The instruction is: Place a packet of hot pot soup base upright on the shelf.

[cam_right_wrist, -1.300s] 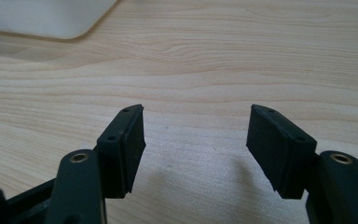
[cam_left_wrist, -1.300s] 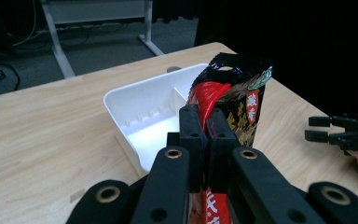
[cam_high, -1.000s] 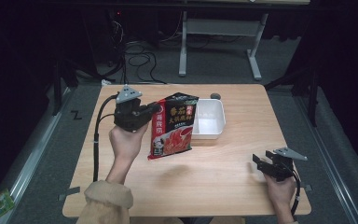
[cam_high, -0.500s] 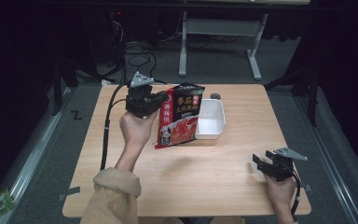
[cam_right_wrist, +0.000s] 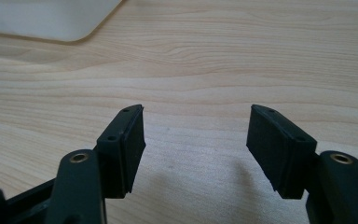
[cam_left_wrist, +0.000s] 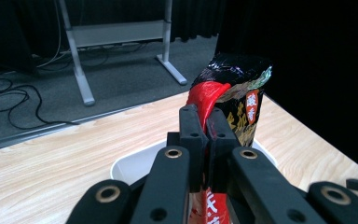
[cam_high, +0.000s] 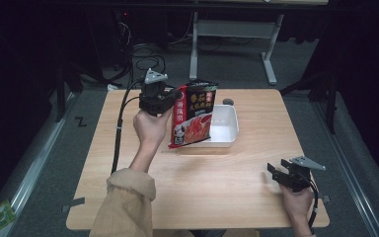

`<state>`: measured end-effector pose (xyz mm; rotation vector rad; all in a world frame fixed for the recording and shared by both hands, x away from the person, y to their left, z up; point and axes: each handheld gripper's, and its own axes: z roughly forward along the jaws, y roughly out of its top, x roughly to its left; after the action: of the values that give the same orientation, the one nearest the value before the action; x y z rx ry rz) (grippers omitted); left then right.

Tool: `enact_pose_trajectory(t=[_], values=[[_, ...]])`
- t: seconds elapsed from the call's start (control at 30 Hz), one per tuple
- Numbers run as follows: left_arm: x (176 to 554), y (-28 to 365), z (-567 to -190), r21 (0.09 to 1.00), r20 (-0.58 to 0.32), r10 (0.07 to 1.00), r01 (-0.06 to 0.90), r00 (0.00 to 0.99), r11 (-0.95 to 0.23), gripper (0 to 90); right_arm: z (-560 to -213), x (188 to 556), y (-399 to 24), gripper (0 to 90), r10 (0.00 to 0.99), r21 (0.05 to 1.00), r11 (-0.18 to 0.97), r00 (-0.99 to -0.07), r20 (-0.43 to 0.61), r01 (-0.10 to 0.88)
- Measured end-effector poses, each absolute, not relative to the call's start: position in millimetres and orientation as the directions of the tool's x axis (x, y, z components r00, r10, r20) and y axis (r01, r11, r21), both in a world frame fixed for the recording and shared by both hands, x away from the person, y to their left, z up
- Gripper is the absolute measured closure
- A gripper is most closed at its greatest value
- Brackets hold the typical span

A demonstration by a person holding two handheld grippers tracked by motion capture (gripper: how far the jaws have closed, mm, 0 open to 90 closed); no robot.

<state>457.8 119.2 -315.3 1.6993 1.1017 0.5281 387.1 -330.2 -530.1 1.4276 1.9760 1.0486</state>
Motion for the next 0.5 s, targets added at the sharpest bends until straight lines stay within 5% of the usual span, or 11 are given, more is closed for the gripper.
enact_pose_trajectory(t=[0.5], values=[[478.2,113.9,-327.8,0.895,-0.134,0.900,0.441,0.415,-0.070,88.5,-530.3,387.2,-327.0,37.8,0.938,0.801,0.180,-0.345,0.035,0.571]])
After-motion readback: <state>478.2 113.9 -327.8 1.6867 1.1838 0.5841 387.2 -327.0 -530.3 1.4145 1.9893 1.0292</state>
